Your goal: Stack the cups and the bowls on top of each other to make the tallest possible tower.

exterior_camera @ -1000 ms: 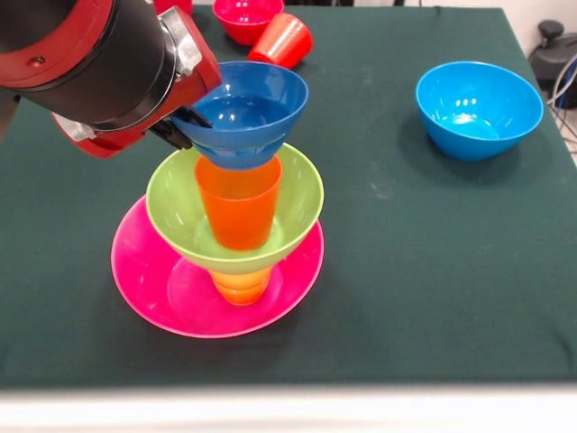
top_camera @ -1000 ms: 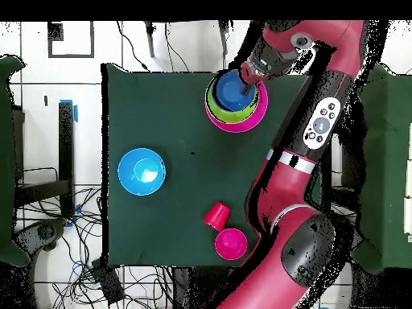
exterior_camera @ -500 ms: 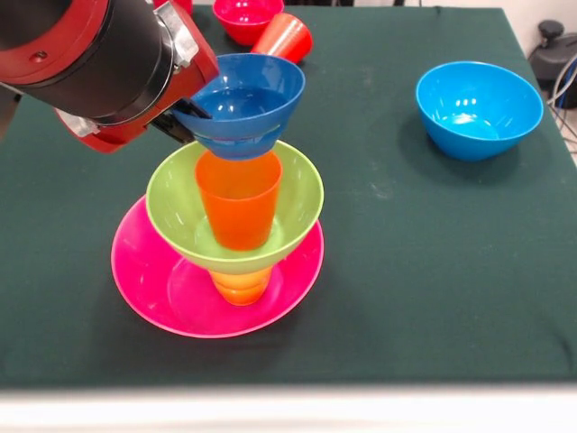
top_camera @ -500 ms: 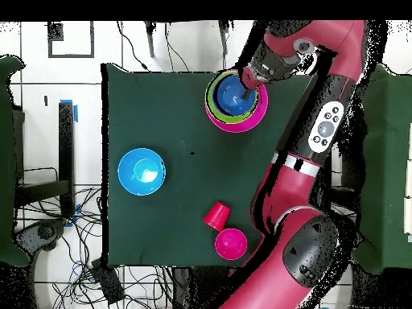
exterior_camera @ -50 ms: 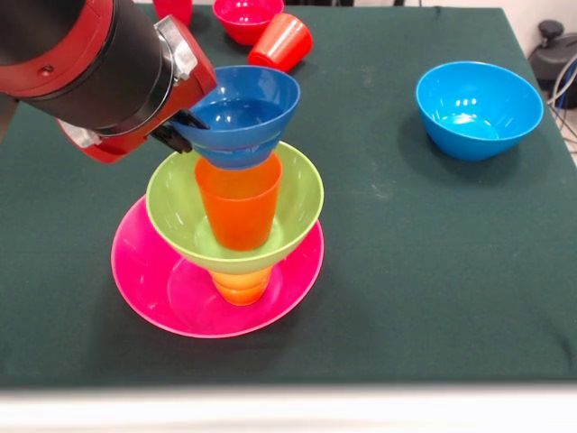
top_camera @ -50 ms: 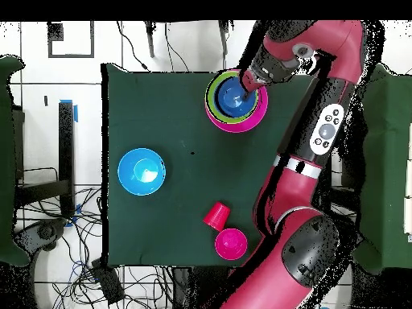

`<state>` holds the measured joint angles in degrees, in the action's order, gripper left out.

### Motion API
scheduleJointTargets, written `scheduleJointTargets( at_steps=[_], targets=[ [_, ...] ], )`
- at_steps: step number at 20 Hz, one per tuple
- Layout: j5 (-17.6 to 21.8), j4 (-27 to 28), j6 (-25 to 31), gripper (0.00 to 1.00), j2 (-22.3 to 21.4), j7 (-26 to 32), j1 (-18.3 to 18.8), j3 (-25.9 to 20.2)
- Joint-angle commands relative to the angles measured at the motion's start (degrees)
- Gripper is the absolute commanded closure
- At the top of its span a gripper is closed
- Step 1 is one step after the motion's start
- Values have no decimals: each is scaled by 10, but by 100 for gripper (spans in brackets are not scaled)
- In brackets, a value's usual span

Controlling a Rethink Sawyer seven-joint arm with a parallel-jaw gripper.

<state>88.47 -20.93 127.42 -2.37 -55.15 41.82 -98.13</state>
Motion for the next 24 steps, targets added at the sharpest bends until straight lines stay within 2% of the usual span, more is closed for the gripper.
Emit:
scheduleJointTargets(
  at_steps=[1, 6, 18, 24],
  targets=[
    [-10, -16, -63, 100, 16, 136, -6, 95],
    [-26, -13, -79, 100, 22, 134, -10, 108],
    [-3, 24, -65, 100, 31, 149, -31, 97],
    [-25, 9, -63, 100, 31, 130, -27, 107]
  ],
)
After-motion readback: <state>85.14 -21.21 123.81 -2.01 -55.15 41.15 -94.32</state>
